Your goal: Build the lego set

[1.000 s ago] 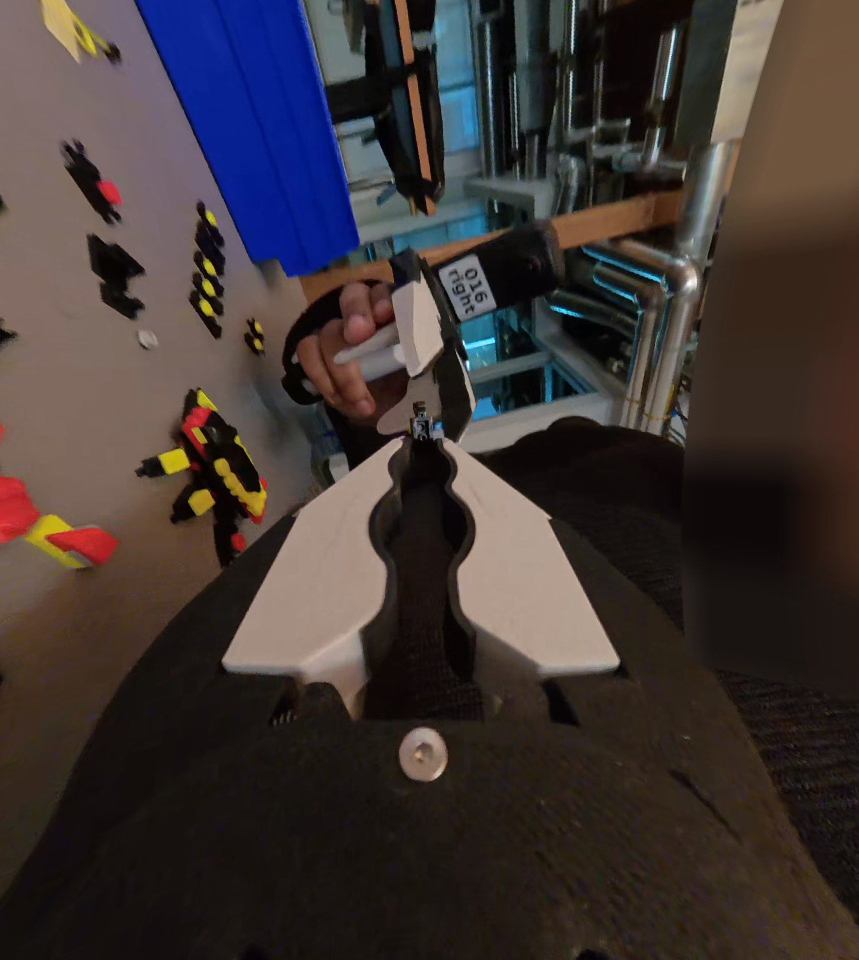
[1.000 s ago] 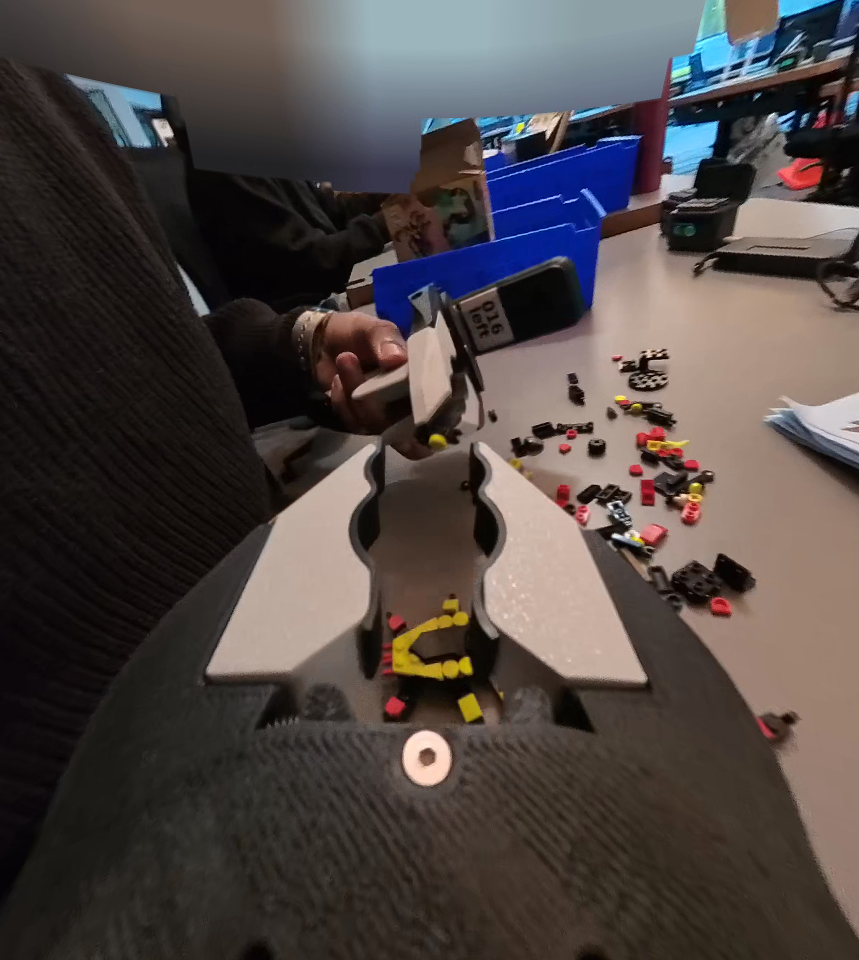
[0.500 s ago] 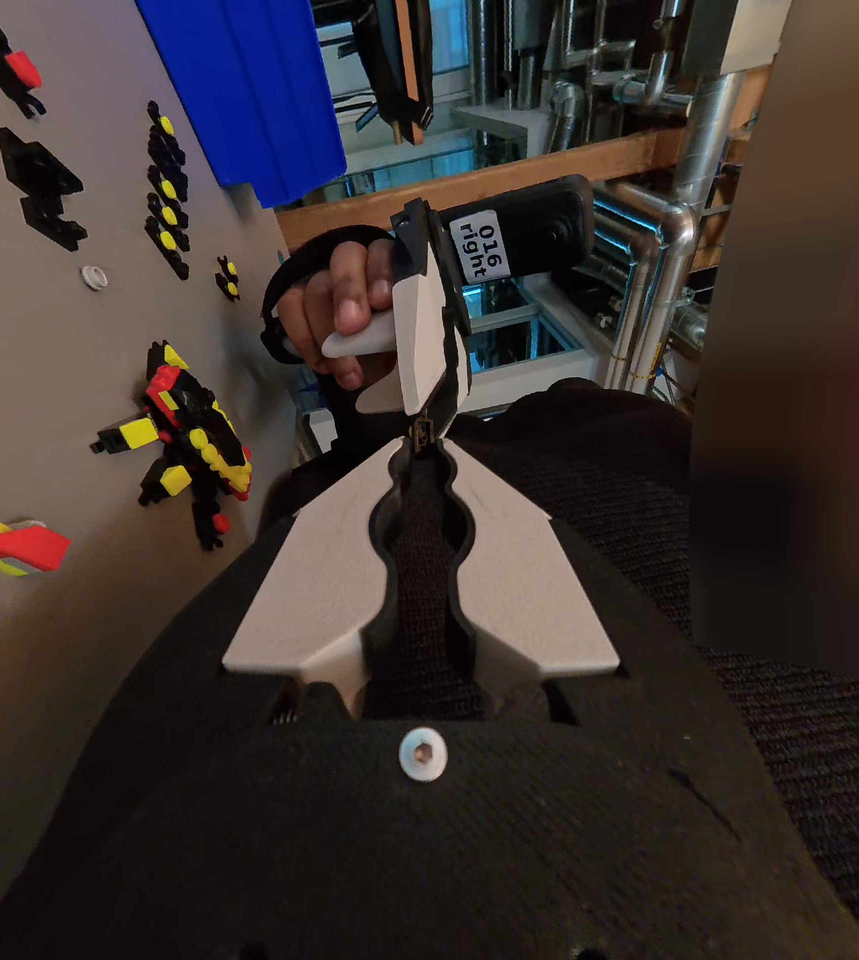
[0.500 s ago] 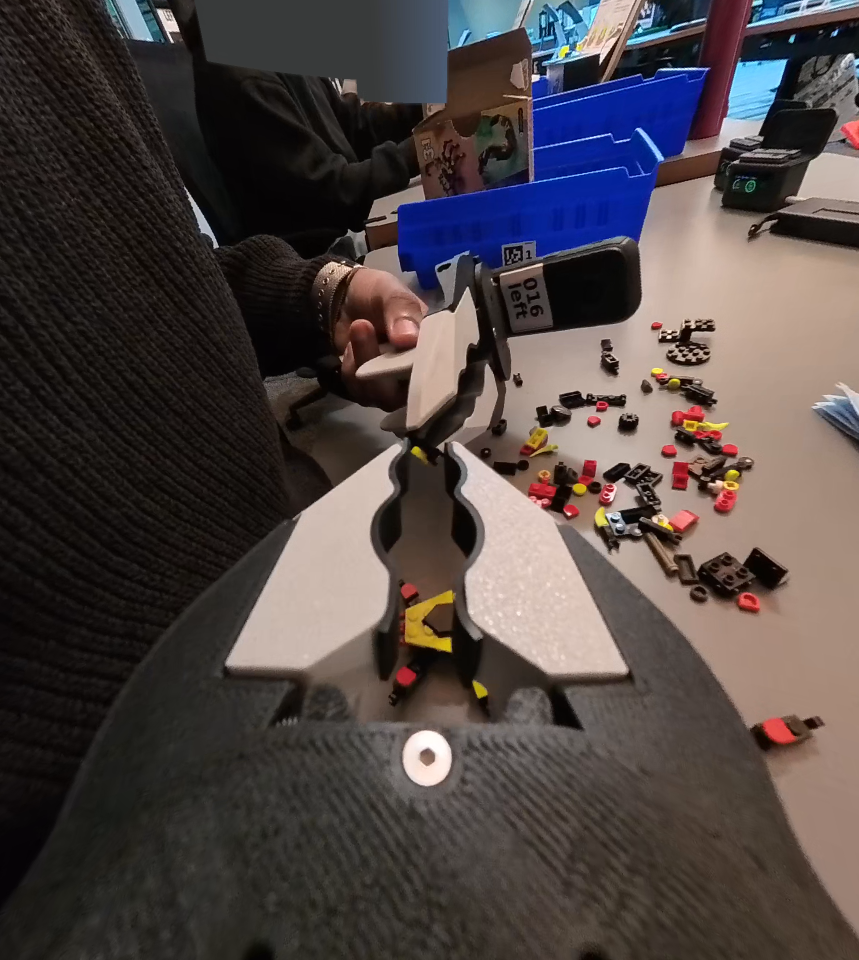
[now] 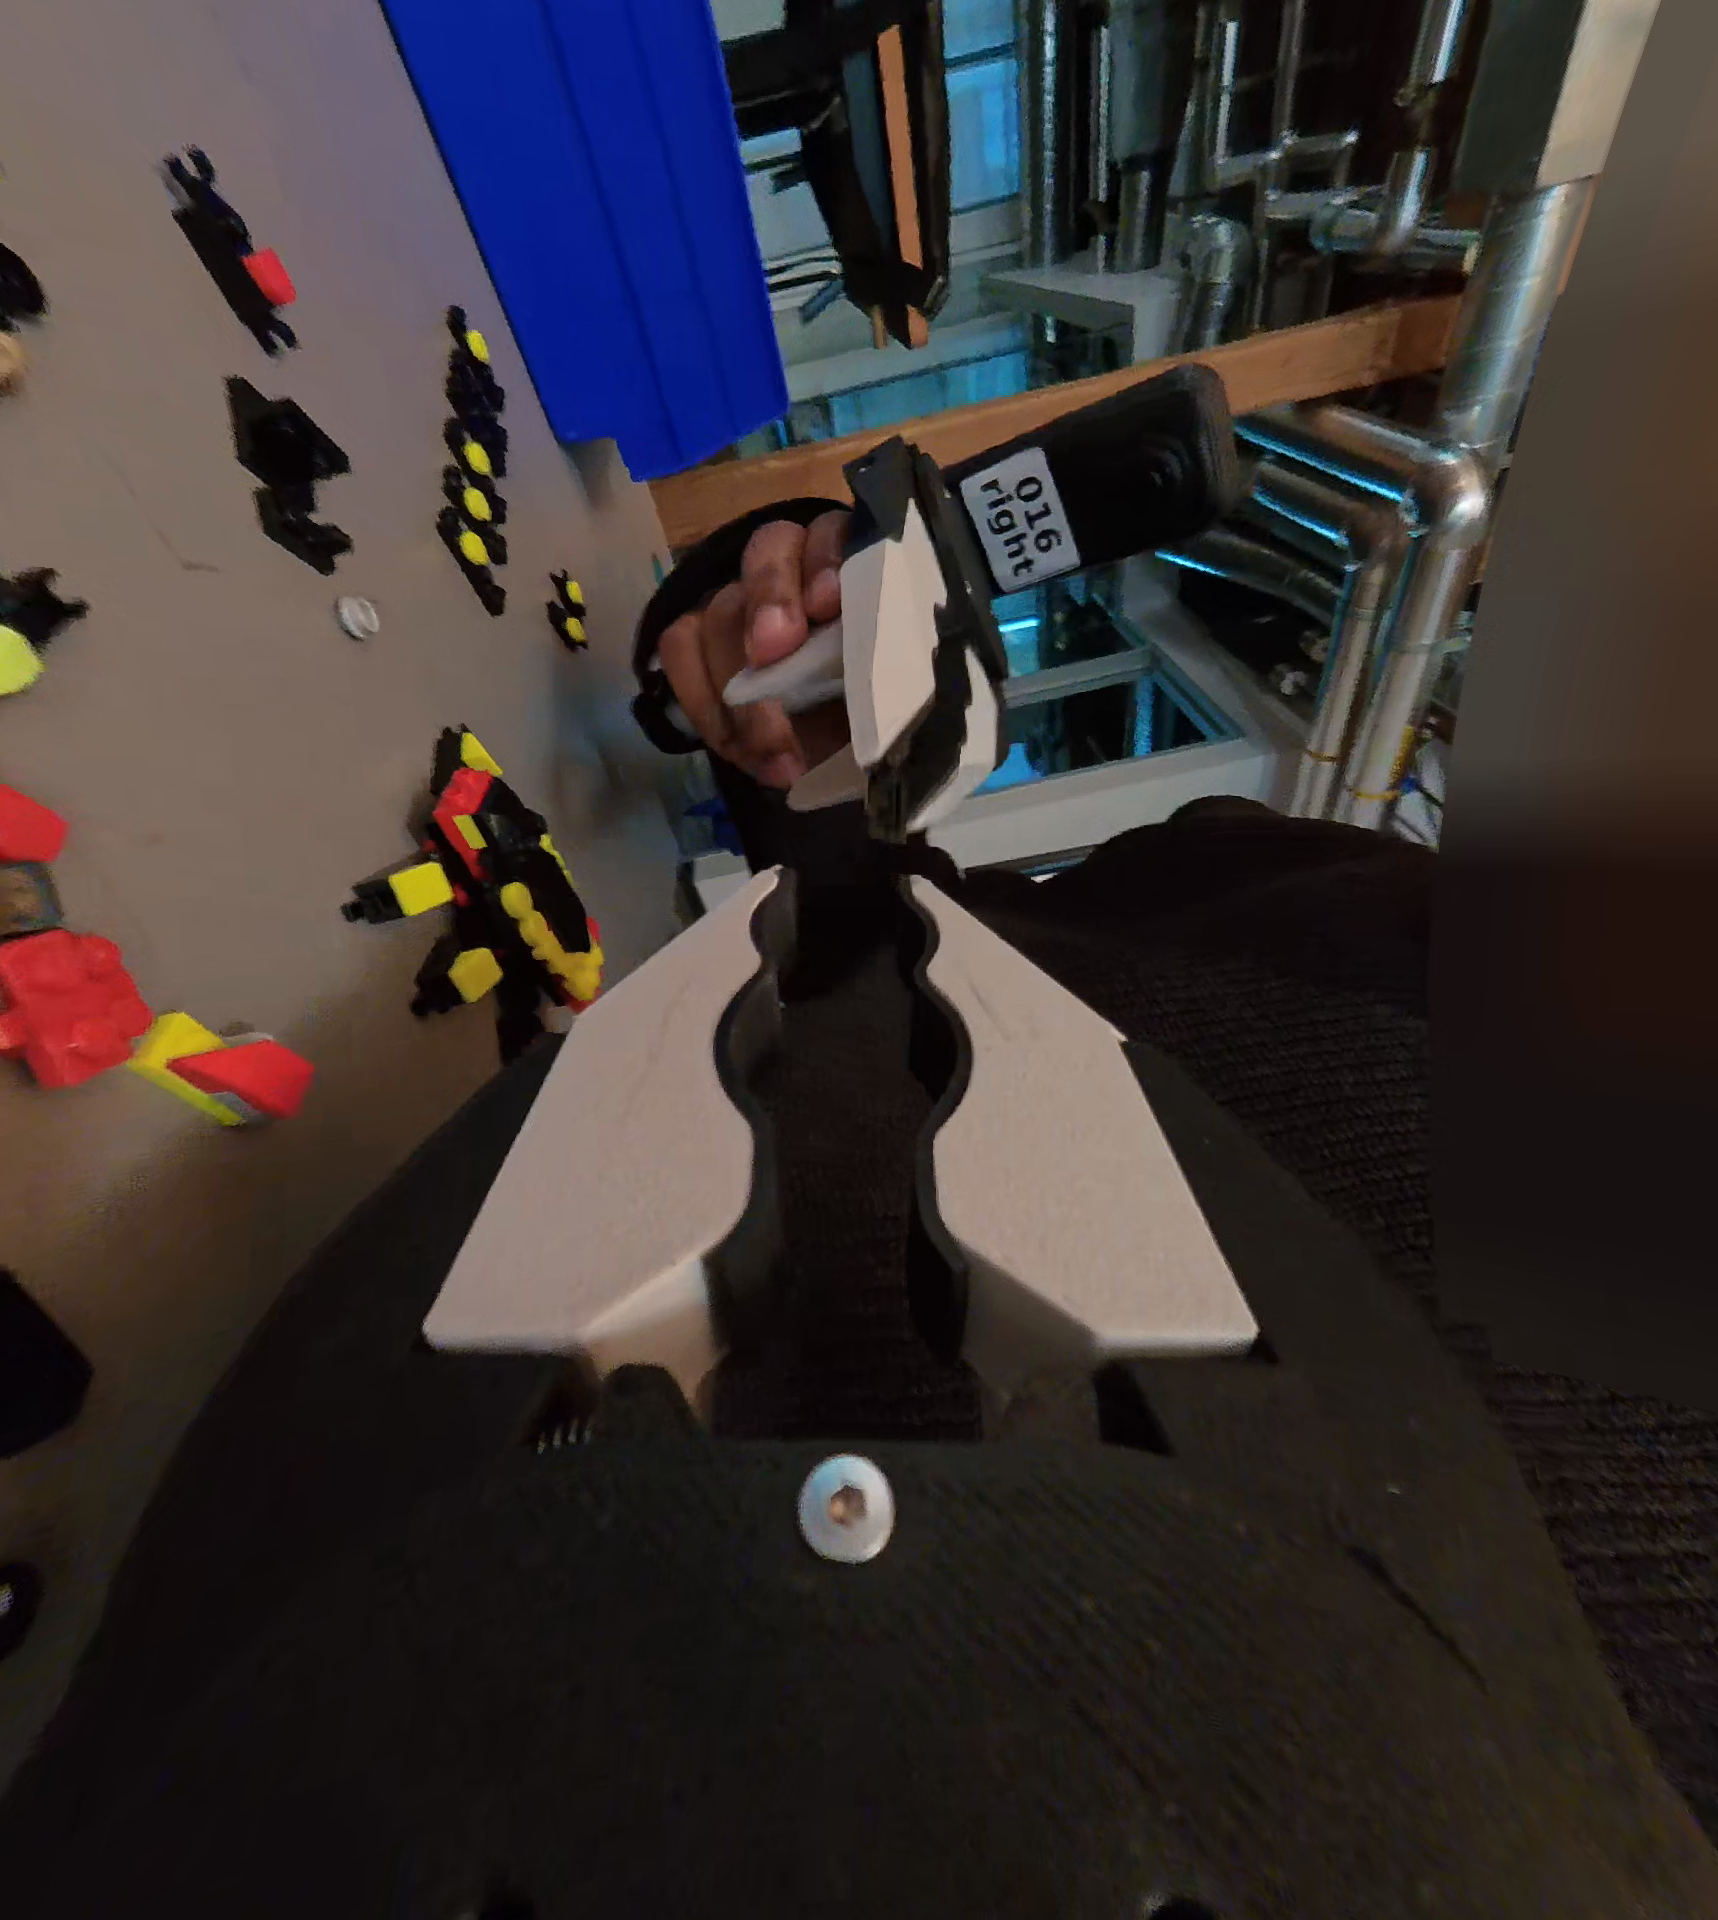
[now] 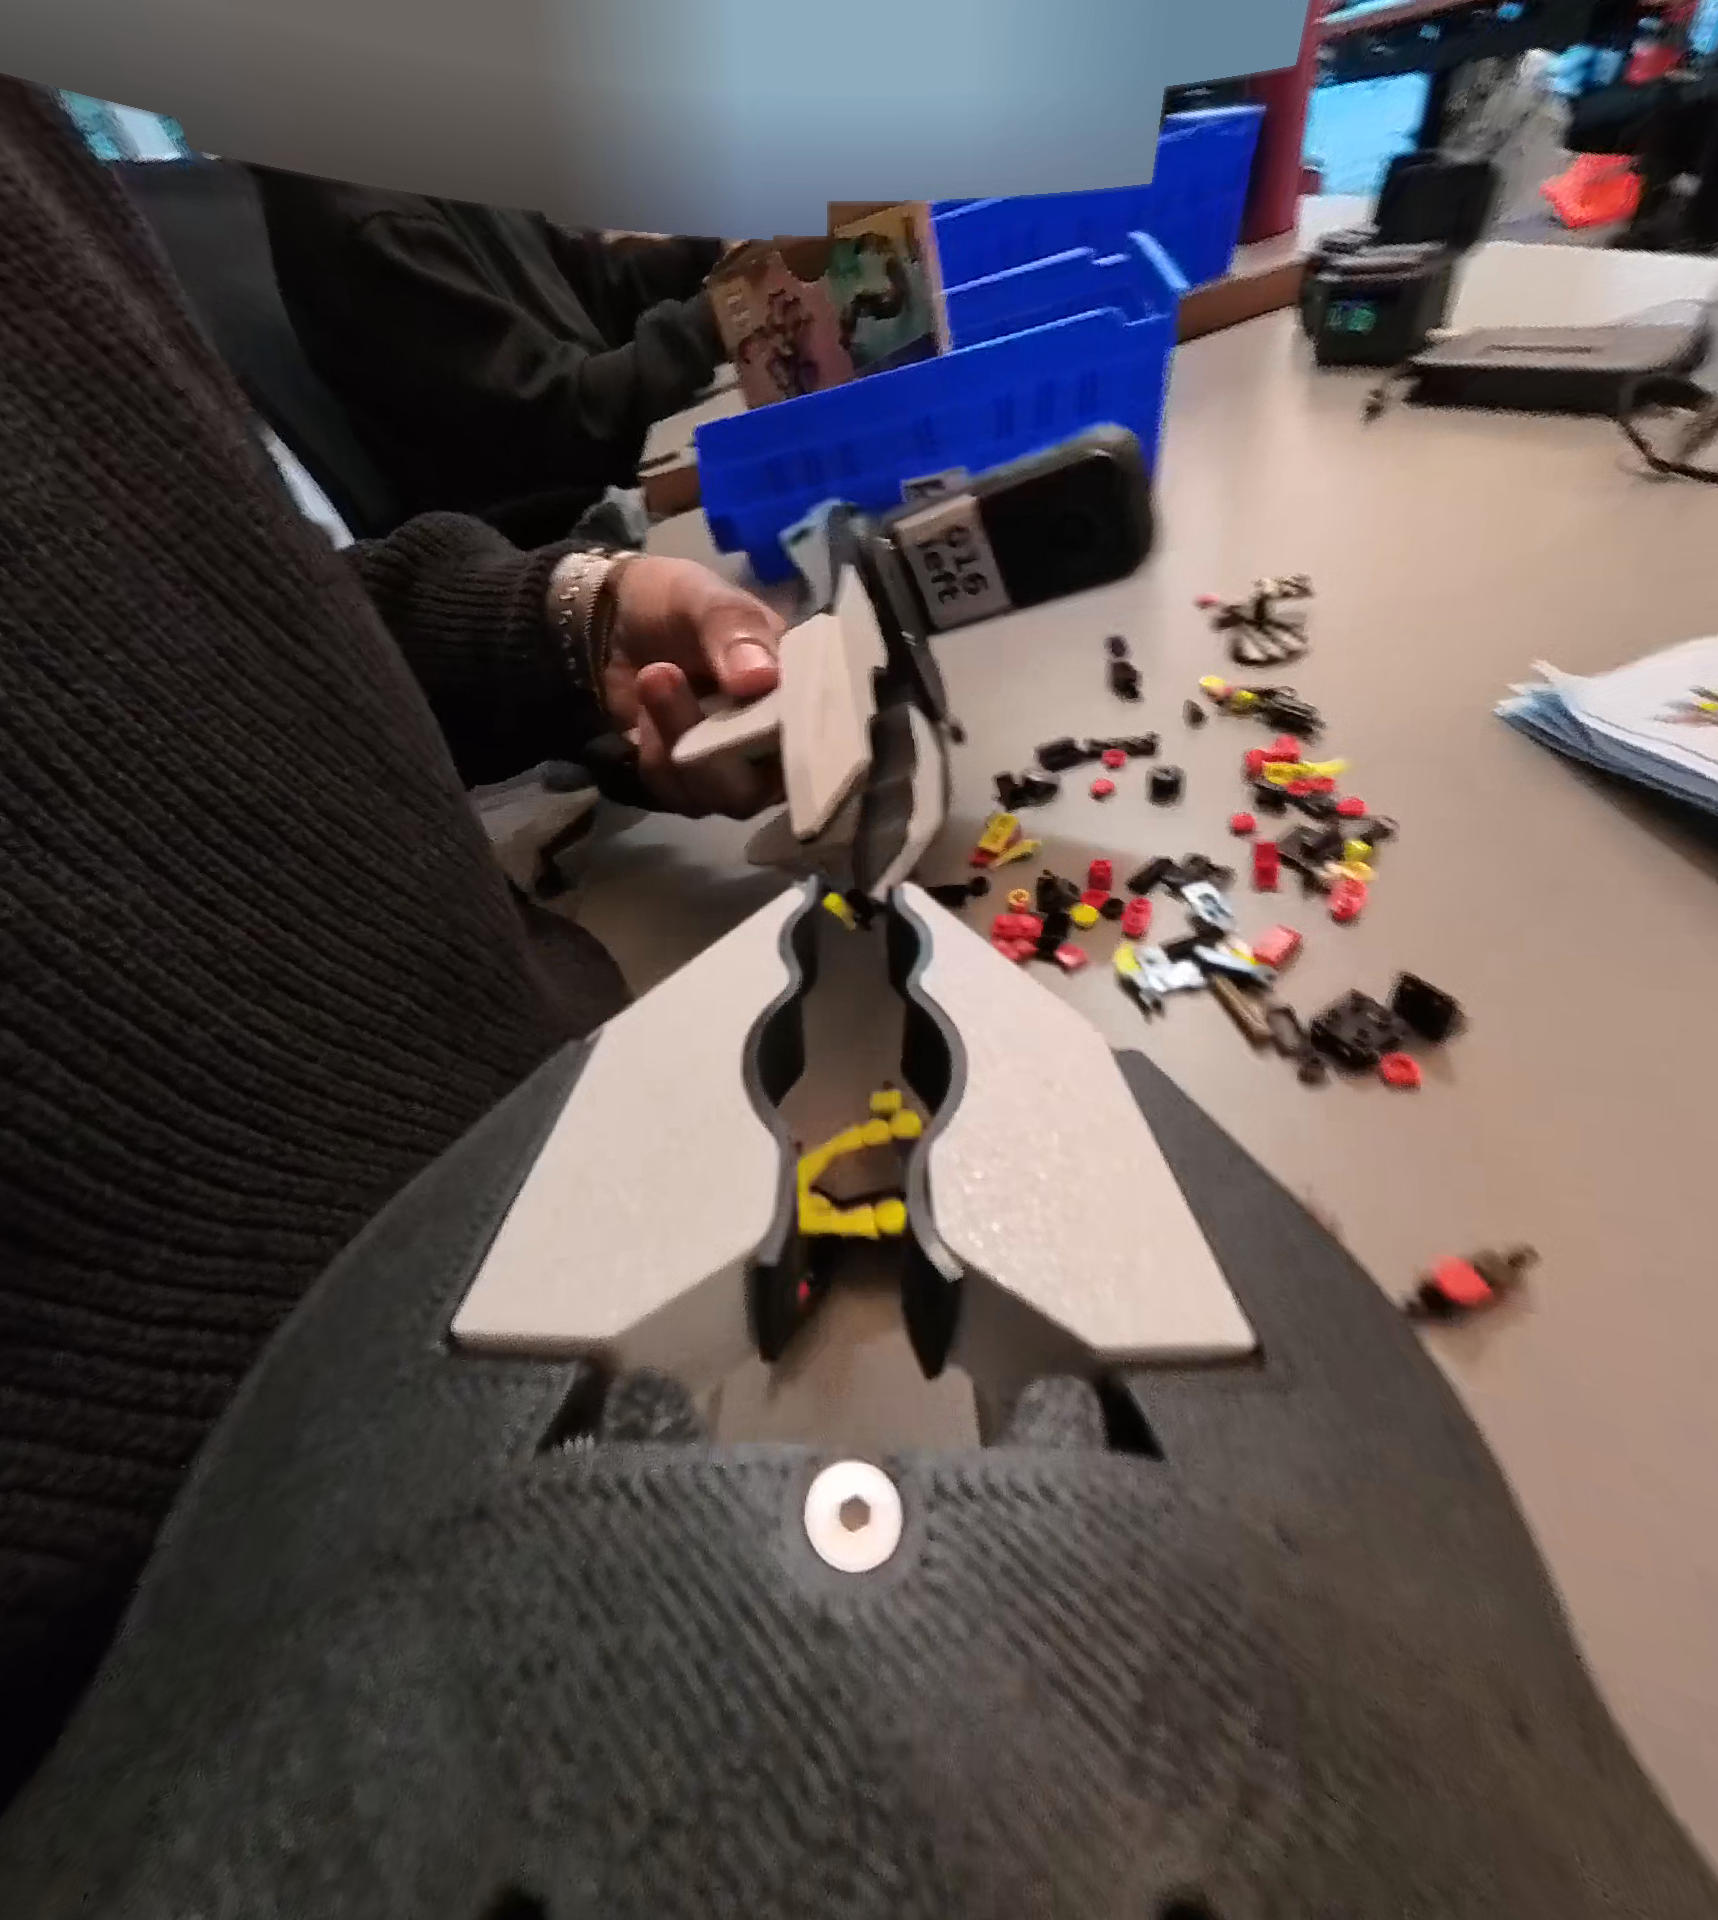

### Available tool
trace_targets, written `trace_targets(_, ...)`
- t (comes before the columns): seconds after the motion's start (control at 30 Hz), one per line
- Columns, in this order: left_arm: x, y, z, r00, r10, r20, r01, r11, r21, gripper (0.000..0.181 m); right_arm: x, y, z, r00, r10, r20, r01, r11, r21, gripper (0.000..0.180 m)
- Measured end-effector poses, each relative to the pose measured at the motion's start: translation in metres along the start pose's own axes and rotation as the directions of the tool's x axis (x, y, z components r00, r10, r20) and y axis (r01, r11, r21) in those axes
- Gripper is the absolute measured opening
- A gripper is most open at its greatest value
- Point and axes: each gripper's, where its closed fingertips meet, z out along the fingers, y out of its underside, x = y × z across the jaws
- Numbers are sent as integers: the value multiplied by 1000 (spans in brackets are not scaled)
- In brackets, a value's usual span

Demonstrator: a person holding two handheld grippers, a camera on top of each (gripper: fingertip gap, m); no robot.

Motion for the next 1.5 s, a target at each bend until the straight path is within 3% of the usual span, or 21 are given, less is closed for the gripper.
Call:
trace_targets(0.17,-12,-8,-8,986,106,129,-110,994,18,18,45,16,-60,922,238,-307,-268,961,-61,10)
trace_targets(0.27,-8,-13,-10,987,121,107,-126,991,44,17,53,44,-98,763,468,-446,-559,825,-91,10)
trace_targets(0.37,-5,-14,-11,992,103,75,-107,993,56,18,41,79,-124,597,592,-542,-753,647,-123,10)
trace_targets(0.47,-4,-13,-11,993,97,64,-100,994,53,18,27,110,-138,513,615,-598,-833,524,-175,10)
trace_targets(0.6,-5,-12,-11,992,100,70,-104,994,45,18,17,125,-136,469,662,-584,-873,446,-196,10)
trace_targets(0.87,-5,-11,-11,992,105,75,-108,993,41,18,24,124,-131,498,636,-589,-855,474,-211,10)
trace_targets(1.1,-5,-9,-9,991,107,75,-109,994,29,17,21,114,-133,569,597,-566,-806,542,-237,28)
trace_targets(1.2,-5,-9,-9,991,108,76,-110,994,27,17,24,105,-138,690,444,-571,-685,656,-318,21)
trace_targets(1.3,-5,-8,-9,991,111,80,-113,993,25,17,20,103,-145,841,139,-523,-440,738,-511,19)
trace_targets(1.4,-6,-7,-8,990,112,82,-114,993,21,17,13,118,-156,889,-53,-455,-307,668,-678,13)
trace_targets(1.5,-6,-6,-8,989,115,88,-117,993,19,17,4,128,-155,910,-37,-412,-298,632,-715,13)
